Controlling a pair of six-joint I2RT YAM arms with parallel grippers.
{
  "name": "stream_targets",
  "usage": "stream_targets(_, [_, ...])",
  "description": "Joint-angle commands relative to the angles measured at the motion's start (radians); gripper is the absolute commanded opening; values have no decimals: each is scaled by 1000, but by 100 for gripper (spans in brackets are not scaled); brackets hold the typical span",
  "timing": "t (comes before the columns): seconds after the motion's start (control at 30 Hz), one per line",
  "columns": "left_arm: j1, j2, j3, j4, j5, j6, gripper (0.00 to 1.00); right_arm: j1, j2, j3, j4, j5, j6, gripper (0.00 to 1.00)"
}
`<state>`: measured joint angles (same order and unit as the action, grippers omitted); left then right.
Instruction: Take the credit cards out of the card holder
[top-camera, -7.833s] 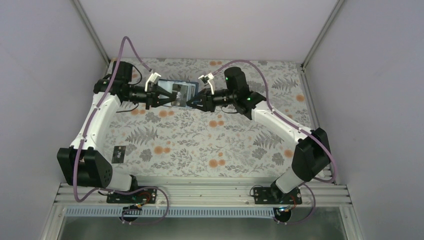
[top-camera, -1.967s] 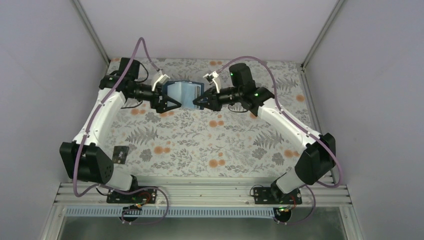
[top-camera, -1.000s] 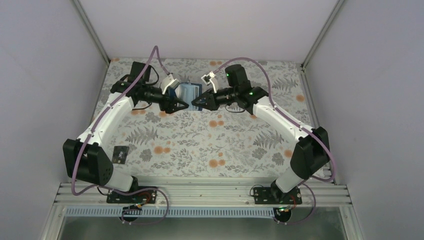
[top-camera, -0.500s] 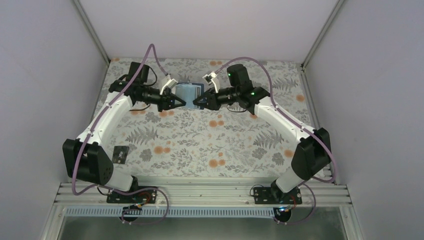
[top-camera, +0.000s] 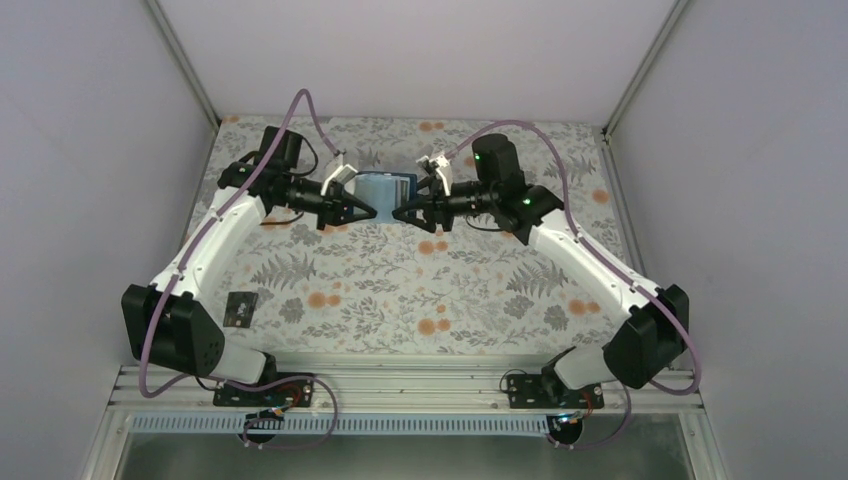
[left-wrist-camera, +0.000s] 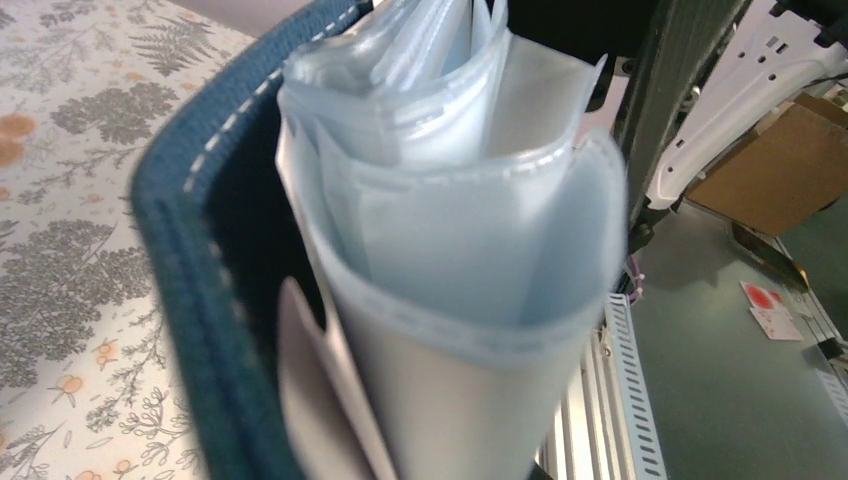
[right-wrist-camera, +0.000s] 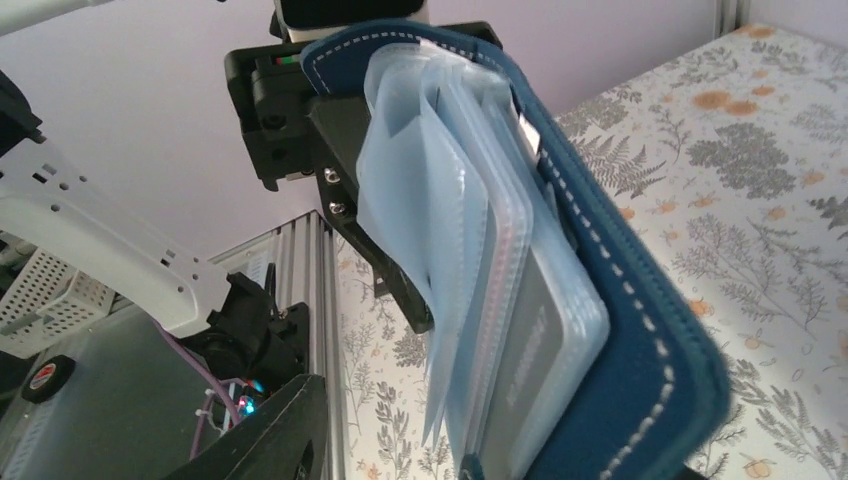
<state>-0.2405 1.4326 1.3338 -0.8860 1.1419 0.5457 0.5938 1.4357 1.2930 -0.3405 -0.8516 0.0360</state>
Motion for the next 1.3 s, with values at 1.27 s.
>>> stream_targets(1.27, [-11, -30, 0, -95, 108, 165, 2, 28, 54, -48, 191, -106, 18, 19])
